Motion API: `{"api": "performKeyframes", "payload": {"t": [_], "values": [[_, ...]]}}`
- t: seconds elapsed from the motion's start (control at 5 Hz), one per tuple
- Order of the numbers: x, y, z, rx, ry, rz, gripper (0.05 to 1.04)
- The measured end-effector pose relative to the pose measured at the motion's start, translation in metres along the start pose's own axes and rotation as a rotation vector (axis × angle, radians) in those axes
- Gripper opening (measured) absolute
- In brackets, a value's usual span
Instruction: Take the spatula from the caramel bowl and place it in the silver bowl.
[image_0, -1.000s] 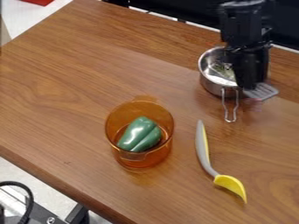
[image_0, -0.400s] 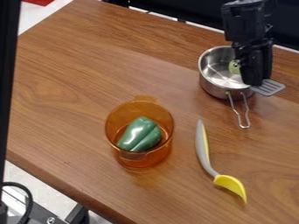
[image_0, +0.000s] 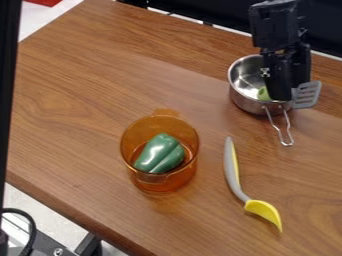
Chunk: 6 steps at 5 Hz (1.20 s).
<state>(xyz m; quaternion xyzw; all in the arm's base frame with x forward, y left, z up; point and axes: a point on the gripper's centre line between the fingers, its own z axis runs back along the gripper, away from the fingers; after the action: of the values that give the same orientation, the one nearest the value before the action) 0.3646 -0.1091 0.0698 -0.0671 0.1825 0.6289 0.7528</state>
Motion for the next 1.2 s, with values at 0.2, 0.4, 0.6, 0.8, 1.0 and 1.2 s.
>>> {"api": "performKeyframes", "payload": {"t": [0.2,0.4,0.6,0.8,1.0,1.2], "values": [[0.007,0.003,-0.003,0.007,0.003,0.002,1.001],[0.005,0.008,0.013,-0.034,0.019,-0.016,1.001],[0.009,0.013,0.02,-0.059,0.012,-0.033,1.001],[0.013,0.016,0.029,-0.082,0.009,-0.049,1.001],[0.018,0.018,0.032,-0.086,-0.038,-0.077,1.001],[0.02,0.028,0.045,-0.116,-0.161,-0.175,1.001]]}}
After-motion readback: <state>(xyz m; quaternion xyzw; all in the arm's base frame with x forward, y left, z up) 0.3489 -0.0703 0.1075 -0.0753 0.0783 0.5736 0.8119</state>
